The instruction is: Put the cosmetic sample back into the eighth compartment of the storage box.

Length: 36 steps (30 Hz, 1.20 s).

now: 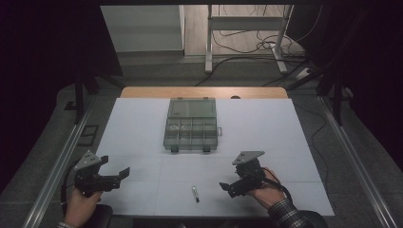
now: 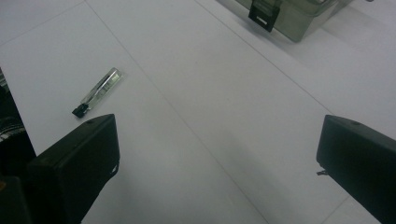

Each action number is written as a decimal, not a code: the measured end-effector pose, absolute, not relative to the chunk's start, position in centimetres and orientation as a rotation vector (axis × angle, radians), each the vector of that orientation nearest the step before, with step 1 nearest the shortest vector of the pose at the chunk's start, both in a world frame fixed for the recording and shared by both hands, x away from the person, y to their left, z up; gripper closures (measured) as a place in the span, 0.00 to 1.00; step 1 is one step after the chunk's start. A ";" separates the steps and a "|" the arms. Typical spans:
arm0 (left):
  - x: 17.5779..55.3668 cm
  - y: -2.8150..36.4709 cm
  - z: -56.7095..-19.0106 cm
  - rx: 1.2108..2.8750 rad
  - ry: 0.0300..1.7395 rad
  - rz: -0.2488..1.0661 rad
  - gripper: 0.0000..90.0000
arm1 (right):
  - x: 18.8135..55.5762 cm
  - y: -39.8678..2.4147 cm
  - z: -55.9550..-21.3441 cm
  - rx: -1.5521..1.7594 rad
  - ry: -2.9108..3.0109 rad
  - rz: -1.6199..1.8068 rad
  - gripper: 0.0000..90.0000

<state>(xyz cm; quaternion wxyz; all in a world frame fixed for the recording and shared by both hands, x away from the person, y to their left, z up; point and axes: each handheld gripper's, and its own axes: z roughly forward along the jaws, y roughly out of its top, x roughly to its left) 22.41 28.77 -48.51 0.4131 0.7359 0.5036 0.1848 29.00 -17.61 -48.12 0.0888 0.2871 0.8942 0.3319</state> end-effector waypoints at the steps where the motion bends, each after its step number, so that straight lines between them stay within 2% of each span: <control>1: 22.4 28.8 -48.5 1.850 1.266 0.465 0.04 | 29.0 -17.6 -48.1 0.854 2.661 0.988 0.00; 26: 22.5 28.9 -48.5 1.842 1.271 0.451 0.03 | 28.7 -14.6 -48.8 0.878 2.734 0.848 0.00; 36: 22.5 28.9 -48.6 1.843 1.270 0.449 0.04 | 28.5 -12.7 -49.3 0.862 2.777 0.851 0.09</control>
